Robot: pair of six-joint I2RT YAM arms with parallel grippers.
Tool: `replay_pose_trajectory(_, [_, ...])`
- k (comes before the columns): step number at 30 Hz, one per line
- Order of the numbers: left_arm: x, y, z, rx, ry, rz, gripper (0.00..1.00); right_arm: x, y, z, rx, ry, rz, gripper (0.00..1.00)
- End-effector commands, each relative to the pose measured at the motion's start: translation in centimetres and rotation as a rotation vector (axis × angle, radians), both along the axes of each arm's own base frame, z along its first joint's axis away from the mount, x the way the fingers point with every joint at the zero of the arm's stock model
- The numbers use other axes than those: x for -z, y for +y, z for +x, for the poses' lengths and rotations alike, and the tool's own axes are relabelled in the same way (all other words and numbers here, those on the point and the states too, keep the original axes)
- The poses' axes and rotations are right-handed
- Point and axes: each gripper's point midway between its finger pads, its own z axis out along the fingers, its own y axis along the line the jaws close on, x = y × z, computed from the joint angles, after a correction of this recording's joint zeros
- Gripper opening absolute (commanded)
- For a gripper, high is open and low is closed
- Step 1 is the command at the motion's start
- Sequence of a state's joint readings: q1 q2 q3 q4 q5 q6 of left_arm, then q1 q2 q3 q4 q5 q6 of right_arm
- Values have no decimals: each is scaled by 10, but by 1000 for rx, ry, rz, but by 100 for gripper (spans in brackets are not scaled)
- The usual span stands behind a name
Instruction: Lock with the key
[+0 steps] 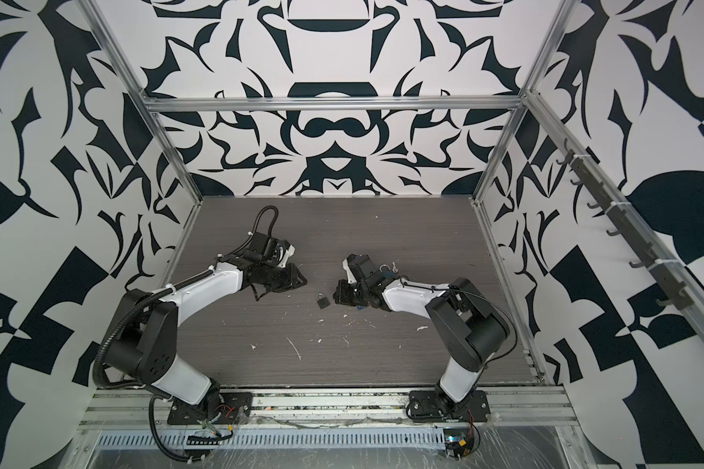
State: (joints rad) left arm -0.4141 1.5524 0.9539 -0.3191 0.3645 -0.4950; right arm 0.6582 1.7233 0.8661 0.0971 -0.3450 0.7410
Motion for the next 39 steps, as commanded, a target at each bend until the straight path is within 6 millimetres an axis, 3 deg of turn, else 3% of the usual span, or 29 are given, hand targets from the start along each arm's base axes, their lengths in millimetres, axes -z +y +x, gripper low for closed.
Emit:
replay_pose_trajectory(1, [-12, 5, 2, -30, -45, -36, 31, -16, 16, 15, 9, -46, 46, 0])
replay_pose_trajectory(5, [-18, 7, 1, -28, -58, -48, 31, -10, 19, 16, 7, -35, 44, 2])
replay_pose_trajectory(14, [-11, 7, -1, -24, -37, -48, 31, -2, 23, 12, -11, -4, 44, 14])
replay_pose_trajectory(22, [-13, 8, -1, -28, -42, -52, 31, -8, 20, 9, -13, -4, 39, 22])
replay_pose_trajectory(31, [-36, 20, 13, -93, -177, -39, 32, -56, -11, 13, 13, -158, -87, 23])
replay_pose_trajectory(35, [-55, 29, 24, -138, -285, -20, 34, -88, -31, 20, 36, -284, -166, 30])
replay_pose_trajectory(39, [-77, 41, 34, -185, -407, 14, 44, -117, -58, 34, 91, -407, -291, 38])
